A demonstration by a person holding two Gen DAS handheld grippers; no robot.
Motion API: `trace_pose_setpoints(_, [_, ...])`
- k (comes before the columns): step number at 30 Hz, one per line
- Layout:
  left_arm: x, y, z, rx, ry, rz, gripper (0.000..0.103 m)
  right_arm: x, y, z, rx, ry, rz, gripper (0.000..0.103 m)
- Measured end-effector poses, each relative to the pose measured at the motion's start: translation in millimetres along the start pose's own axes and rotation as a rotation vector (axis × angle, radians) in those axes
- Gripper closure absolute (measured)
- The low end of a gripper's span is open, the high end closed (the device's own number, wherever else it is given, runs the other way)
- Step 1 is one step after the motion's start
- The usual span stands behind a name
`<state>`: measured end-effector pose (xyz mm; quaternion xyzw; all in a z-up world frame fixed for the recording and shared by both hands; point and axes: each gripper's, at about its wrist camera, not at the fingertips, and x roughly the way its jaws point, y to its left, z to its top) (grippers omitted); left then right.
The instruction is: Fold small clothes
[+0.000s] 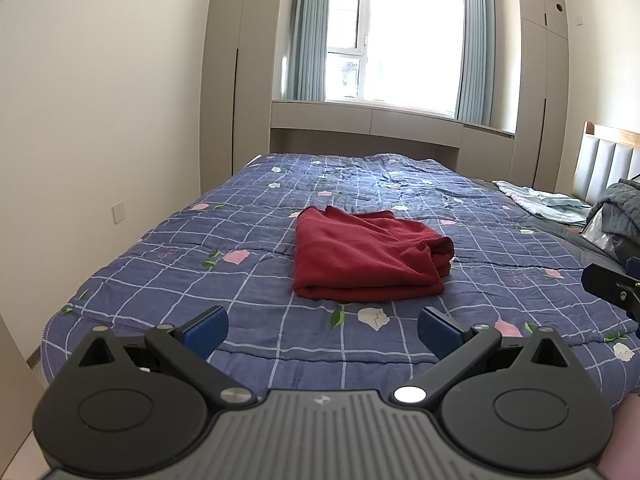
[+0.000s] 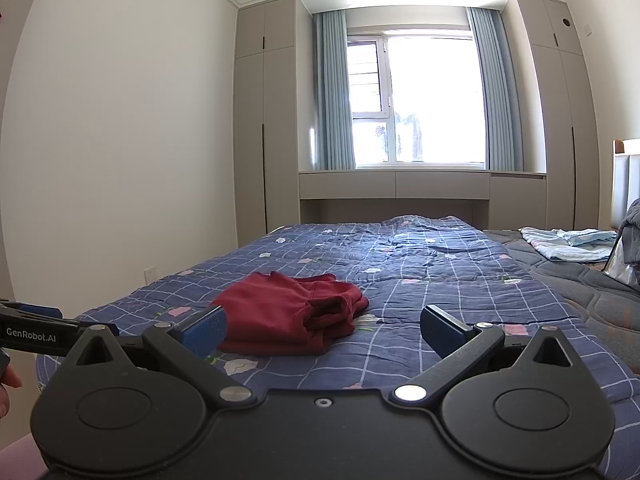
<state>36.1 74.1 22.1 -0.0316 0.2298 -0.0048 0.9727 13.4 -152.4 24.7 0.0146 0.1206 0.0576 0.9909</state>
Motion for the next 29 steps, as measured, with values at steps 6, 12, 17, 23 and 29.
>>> trace_pose_setpoints(6, [2.5,0.8,0.8,-0.012,0.017,0.002,0.0,0.1,0.2,-0.1,0.0,0.001,-0.001,0.001])
trace_pose_setpoints(12, [3.8,0.4,1.7,-0.02,0.034,0.038,0.0,0.4,0.2,-0.3,-0.001,0.001,-0.001,0.001])
trace_pose_setpoints(17, [2.9,1.6,1.0,-0.018,0.029,0.04,0.0,-1.3,-0.3,0.8,-0.002,0.0,0.0,0.001])
trace_pose_setpoints(23, [1.3,0.3,0.9,-0.008,0.024,0.031,0.0,-1.1,-0.1,0.6,-0.002,0.001,0.0,0.001])
trace_pose_setpoints(29, [0.4,-0.1,0.9,-0.008,0.021,0.039,0.0,-1.4,-0.6,1.2,-0.003,0.001,0.0,0.001])
